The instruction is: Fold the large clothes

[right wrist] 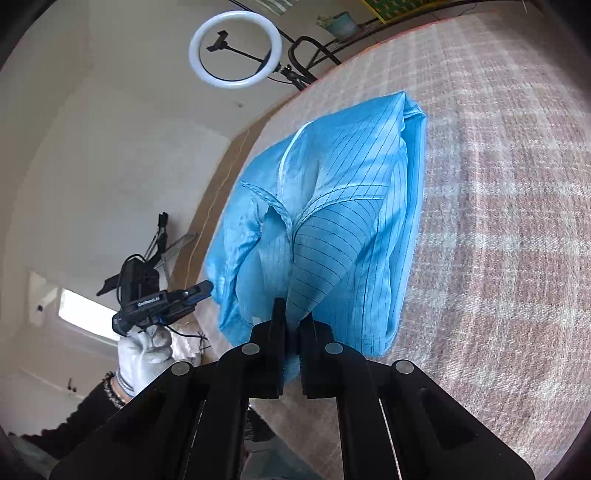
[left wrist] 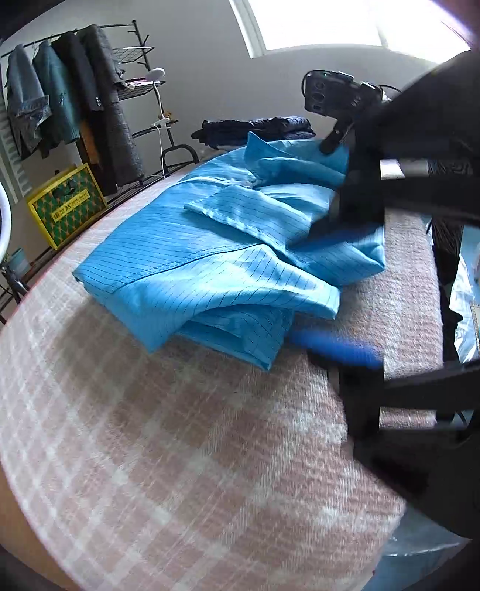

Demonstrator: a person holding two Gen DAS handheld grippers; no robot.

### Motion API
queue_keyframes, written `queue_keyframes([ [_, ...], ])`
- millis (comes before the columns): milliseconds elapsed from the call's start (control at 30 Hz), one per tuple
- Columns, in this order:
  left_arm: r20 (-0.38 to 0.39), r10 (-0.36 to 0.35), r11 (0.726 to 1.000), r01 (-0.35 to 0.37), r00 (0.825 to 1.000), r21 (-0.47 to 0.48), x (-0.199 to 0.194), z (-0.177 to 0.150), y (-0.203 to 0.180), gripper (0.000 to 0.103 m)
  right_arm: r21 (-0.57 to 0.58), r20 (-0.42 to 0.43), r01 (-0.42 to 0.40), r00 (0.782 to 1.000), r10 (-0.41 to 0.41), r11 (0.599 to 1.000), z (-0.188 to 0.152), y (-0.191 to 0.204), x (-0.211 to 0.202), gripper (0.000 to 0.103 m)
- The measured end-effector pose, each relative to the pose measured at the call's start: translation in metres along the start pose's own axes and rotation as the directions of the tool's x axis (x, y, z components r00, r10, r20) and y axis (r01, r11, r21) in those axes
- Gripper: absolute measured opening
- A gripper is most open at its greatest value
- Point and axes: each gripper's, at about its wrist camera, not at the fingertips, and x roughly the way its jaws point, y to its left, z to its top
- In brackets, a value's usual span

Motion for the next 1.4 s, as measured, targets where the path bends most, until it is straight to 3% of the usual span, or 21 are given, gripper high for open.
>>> queue_keyframes([
  [33,0.004,0.014,1.0,-0.014,1.0,0.023,0.004,0.0,-0.003,0.052,0.015,-0.008,0.014,1.0,-0.014,1.0,-0.003,-0.007,-0.002,0.005],
  [67,-0.007,0.031,0.998,-0.031,0.999,0.054,0.009,0.0,-0.007,0.016,0.033,-0.02,0.028,0.999,-0.028,0.999,-0.006,-0.014,-0.001,0.007],
  [100,-0.027,0.044,0.996,-0.041,0.999,0.083,0.014,0.0,-0.012,0.0,0.049,-0.031,0.043,0.999,-0.042,0.998,-0.007,-0.02,0.001,0.01],
  [133,-0.025,0.042,0.996,-0.04,0.999,0.086,0.014,0.0,-0.014,0.0,0.067,-0.04,0.059,0.998,-0.057,0.996,-0.008,-0.024,0.003,0.011],
  [233,-0.042,-0.057,0.998,0.059,0.997,0.036,0.007,-0.008,-0.021,0.0,0.079,-0.035,0.062,0.998,-0.06,0.995,-0.008,-0.028,0.001,0.01],
  [333,-0.071,-0.106,0.992,0.111,0.992,0.065,-0.001,-0.024,-0.031,0.0,0.064,0.015,0.018,1.0,-0.019,0.998,-0.003,-0.022,-0.017,0.005],
  [400,-0.072,-0.009,0.993,0.018,0.997,0.12,0.004,-0.027,-0.027,0.0,0.065,0.024,0.01,1.0,-0.012,0.998,-0.004,-0.025,-0.024,0.005],
  [467,-0.055,0.066,0.992,-0.059,0.996,0.109,0.008,-0.02,-0.015,0.0,0.077,0.006,0.013,1.0,-0.013,0.997,-0.008,-0.029,-0.019,0.004],
  [533,-0.052,0.092,0.994,-0.088,0.994,0.065,0.008,-0.013,-0.003,0.0,0.083,-0.032,0.029,0.999,-0.026,0.996,-0.015,-0.031,-0.008,0.004],
  [667,-0.027,0.151,0.984,-0.148,0.988,0.099,-0.001,-0.01,-0.005,0.0,-0.022,-0.105,0.127,0.986,-0.129,0.992,-0.026,-0.018,0.009,0.004],
  [767,-0.003,0.237,0.963,-0.234,0.972,0.135,-0.008,-0.011,-0.011,0.019,-0.11,-0.122,0.209,0.967,-0.222,0.972,-0.025,-0.008,0.009,0.008],
  [800,0.024,0.26,0.955,-0.261,0.965,0.143,-0.016,-0.013,-0.011,0.019,-0.143,-0.122,0.242,0.958,-0.259,0.96,-0.025,-0.002,0.006,0.013],
  [933,0.166,0.241,0.944,-0.271,0.956,0.189,-0.042,-0.009,-0.038,0.019,-0.254,0.029,0.36,0.931,-0.365,0.898,-0.016,0.023,-0.03,0.015],
  [1033,0.194,0.2,0.937,-0.246,0.96,0.247,-0.037,0.005,-0.066,0.019,-0.283,0.163,0.385,0.922,-0.351,0.879,0.007,0.033,-0.047,0.015],
  [1067,0.195,0.193,0.933,-0.242,0.961,0.265,-0.032,0.008,-0.075,0.019,-0.278,0.169,0.372,0.926,-0.336,0.886,0.016,0.033,-0.046,0.015],
  [1167,0.203,0.182,0.918,-0.24,0.962,0.315,-0.013,0.018,-0.094,0.019,-0.282,0.198,0.414,0.908,-0.37,0.866,0.041,0.034,-0.026,0.015],
  [1267,0.174,0.208,0.903,-0.258,0.962,0.344,0.016,0.035,-0.107,0.019,-0.257,0.156,0.41,0.911,-0.381,0.875,0.067,0.023,-0.002,0.015],
  [1367,0.138,0.248,0.884,-0.283,0.959,0.372,0.033,0.042,-0.098,0.019,-0.126,0.125,0.363,0.929,-0.348,0.923,0.087,-0.001,-0.005,0.016],
  [1400,0.119,0.271,0.879,-0.296,0.955,0.375,0.042,0.043,-0.094,0.019,-0.069,0.119,0.342,0.936,-0.333,0.937,0.094,-0.014,-0.009,0.026],
])
